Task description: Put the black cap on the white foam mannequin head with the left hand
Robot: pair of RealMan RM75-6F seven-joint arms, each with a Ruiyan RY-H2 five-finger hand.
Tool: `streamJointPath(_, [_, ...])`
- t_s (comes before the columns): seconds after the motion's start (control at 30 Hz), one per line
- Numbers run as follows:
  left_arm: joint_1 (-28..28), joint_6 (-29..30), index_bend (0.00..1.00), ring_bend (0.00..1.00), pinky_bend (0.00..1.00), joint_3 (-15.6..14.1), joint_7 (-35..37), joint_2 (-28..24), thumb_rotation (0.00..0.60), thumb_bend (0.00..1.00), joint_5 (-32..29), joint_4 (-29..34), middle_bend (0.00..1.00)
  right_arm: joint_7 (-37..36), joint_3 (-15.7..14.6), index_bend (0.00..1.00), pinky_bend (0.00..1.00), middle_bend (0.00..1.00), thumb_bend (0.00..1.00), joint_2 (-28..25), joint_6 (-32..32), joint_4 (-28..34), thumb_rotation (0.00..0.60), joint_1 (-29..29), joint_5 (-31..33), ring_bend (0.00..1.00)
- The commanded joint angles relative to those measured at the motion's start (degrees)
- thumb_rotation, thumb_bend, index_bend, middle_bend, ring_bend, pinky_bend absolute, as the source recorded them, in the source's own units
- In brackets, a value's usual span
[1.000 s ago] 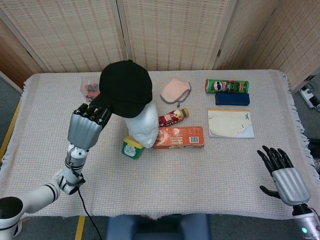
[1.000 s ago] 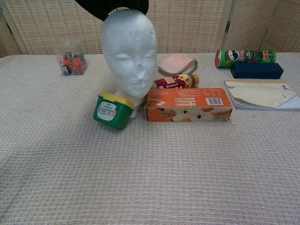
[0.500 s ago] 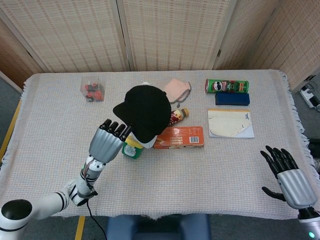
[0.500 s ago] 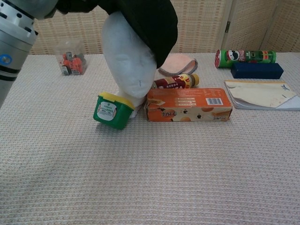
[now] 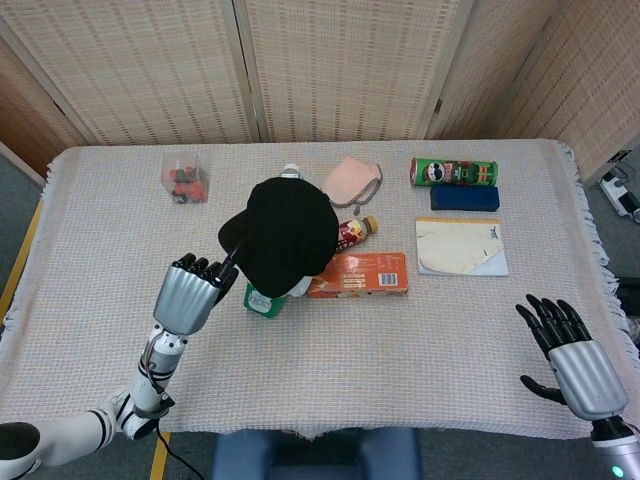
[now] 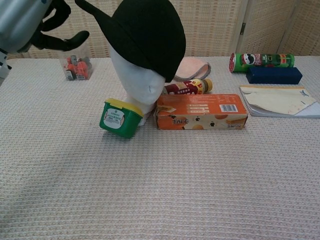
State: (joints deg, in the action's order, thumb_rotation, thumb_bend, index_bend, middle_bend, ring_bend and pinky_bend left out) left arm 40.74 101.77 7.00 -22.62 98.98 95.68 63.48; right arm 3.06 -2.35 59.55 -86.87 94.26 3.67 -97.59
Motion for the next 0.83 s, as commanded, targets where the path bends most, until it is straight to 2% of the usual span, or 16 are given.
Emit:
streamJointPath(0.03, [-4.16,-0.19,0.01,0.95,1.00,-2.03,-2.02,-4.00,0.600,0.15,-0.82,6.96,1.00,-0.01,0.04,0.00,0.00,0.00,0.07,0.00,-0.12,0.03,0.600,-0.06,0.00,0.00])
streamJointPath(0.17, [-9.39,-0.77,0.00,0.88,1.00,-4.55,-3.67,-9.58,0.600,0.10,-3.30,15.66,0.94,-0.15,0.02,0.00,0.00,0.00,0.07,-0.07,-0.35,0.08,0.600,-0.17,-0.15,0.00])
streamJointPath(0.27, [-13.99,-1.77,0.00,0.74,0.97,-6.47,-2.67,-15.19,0.600,0.08,-7.34,21.84,0.77,-0.06,0.03,0.00,0.00,0.00,0.07,-0.02,-0.15,0.07,0.600,-0.15,0.01,0.00])
streamJointPath(0.33, [-17.55,-3.03,0.00,0.56,0.84,-8.40,-0.63,-20.10,0.600,0.08,-11.02,26.44,0.60,0.08,0.08,0.00,0.00,0.00,0.07,0.10,0.34,0.03,0.600,-0.02,0.36,0.00])
streamJointPath(0.37, [-18.57,-3.39,0.00,0.44,0.71,-9.05,0.07,-21.59,0.600,0.08,-12.02,27.63,0.49,0.12,0.11,0.00,0.00,0.00,0.07,0.15,0.54,0.02,0.600,0.04,0.53,0.00])
streamJointPath(0.43, [-19.18,-3.78,0.00,0.36,0.61,-9.51,0.67,-22.83,0.600,0.08,-12.45,28.63,0.42,0.16,0.14,0.00,0.00,0.00,0.07,0.19,0.69,0.02,0.600,0.09,0.65,0.00])
streamJointPath(0.5, [-21.51,-4.62,0.03,0.22,0.41,-11.11,3.39,-26.21,0.600,0.08,-14.37,30.59,0.28,0.26,0.21,0.00,0.00,0.00,0.07,0.28,1.38,0.01,0.600,0.29,1.18,0.00])
streamJointPath(0.53, [-24.25,-5.18,0.06,0.16,0.33,-13.25,8.14,-29.31,0.600,0.08,-15.98,31.24,0.23,0.53,0.33,0.00,0.00,0.00,0.07,0.45,2.27,-0.07,0.600,0.52,1.97,0.00])
streamJointPath(0.57, [-27.27,-5.76,0.08,0.13,0.28,-15.62,14.48,-32.37,0.600,0.08,-17.63,31.17,0.21,1.47,0.60,0.00,0.00,0.00,0.07,0.94,3.29,-0.30,0.600,0.81,3.00,0.00])
streamJointPath(0.63, [-29.37,-7.16,0.10,0.10,0.24,-17.76,21.36,-35.49,0.600,0.08,-16.66,28.93,0.18,3.18,1.02,0.00,0.00,0.00,0.07,1.79,4.33,-0.34,0.600,1.07,4.35,0.00])
streamJointPath(0.7, [-30.72,-7.47,0.11,0.08,0.21,-18.16,23.20,-36.17,0.600,0.09,-16.47,26.90,0.16,4.39,1.26,0.00,0.00,0.00,0.07,2.40,4.96,-0.43,0.600,1.22,5.23,0.00])
streamJointPath(0.77, [-31.33,-8.29,0.11,0.07,0.20,-18.09,21.57,-36.70,0.600,0.10,-16.49,25.57,0.15,5.47,1.61,0.00,0.00,0.00,0.07,3.02,5.47,-0.52,0.600,1.37,6.19,0.00])
streamJointPath(0.83, [-31.78,-7.47,0.11,0.05,0.20,-17.03,21.15,-36.93,0.600,0.10,-15.71,25.75,0.14,6.37,1.95,0.00,0.00,0.00,0.07,3.62,5.69,-0.71,0.600,1.46,6.95,0.00])
